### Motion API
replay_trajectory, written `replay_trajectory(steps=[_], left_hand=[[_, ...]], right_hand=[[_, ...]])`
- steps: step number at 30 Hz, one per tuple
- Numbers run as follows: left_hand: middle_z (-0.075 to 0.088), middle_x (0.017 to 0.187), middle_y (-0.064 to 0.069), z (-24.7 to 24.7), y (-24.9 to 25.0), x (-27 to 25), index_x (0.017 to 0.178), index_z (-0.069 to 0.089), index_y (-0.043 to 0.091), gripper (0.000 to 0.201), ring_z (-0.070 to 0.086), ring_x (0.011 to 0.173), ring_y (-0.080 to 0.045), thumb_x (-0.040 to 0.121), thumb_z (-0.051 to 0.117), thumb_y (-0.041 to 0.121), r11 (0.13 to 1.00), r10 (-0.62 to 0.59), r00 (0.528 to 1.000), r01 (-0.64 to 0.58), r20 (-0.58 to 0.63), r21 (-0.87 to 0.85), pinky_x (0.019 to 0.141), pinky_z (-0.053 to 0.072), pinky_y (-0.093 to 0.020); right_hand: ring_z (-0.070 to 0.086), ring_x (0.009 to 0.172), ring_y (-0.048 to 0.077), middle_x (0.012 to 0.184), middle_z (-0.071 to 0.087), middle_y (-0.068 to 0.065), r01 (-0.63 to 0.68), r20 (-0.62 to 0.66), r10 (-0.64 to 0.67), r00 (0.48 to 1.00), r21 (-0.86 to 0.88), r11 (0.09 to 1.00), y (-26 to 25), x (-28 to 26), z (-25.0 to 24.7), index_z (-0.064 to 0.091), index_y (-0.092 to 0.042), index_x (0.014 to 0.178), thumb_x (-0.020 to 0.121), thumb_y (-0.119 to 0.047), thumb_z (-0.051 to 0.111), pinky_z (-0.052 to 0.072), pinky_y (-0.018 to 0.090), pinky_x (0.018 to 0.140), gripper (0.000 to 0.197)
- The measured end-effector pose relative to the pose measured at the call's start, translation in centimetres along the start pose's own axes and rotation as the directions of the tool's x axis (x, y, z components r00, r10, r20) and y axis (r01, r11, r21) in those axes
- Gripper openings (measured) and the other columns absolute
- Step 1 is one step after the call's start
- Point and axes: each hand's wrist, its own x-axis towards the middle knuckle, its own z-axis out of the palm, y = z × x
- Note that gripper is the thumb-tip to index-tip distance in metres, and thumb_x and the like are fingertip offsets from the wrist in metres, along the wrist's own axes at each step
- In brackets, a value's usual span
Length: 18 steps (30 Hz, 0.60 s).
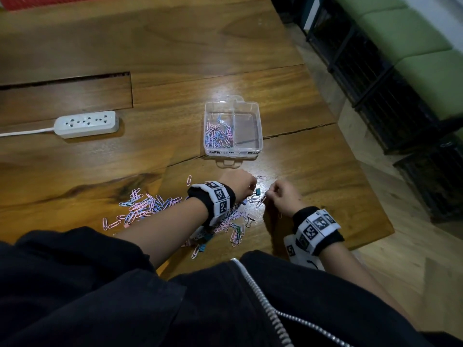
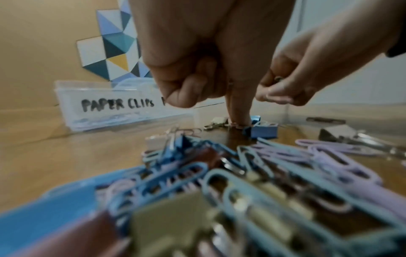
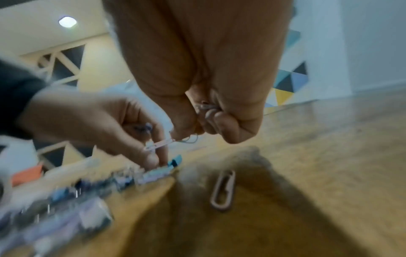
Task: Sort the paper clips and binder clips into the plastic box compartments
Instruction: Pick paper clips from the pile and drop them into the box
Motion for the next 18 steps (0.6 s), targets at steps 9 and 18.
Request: replay_trajectory(steps=[9,18], left_hand=[[0.064,0.105,-0.009,-0.1,-0.8,-0.1,0.103,0.057,0.009,0.028,0.059,0.098,-0.025,0.089,0.054,0.033,0.993,-0.102,0.994,0.104,0.035,-0.057,0.076,0.045,-0.031],[0.061,0.108,-0.012,0.2,-1.3,-0.1,0.11,0.052,0.003,0.037,0.059,0.098,-0.026,0.096,0.039,0.035,0.99,-0.136,0.987,0.133,0.088,0.038,0.082,0.047,-0.035]], right_hand=[[0.044,0.065,0.012,0.075,0.049,0.005,-0.208,0.167,0.125,0.978,0.817,0.538,1.7,-2.0,-2.7,0.051,-0.01,0.086,0.09,0.001,0.039,0.036,0.022,0.058,0.018],[0.04,0.06,0.011,0.069,0.045,0.002,-0.272,0.228,0.147,0.962,0.806,0.526,1.9,-2.8,-2.6,0.046,-0.01,0.071,0.092,-0.014,0.041,0.035,0.02,0.058,0.022]])
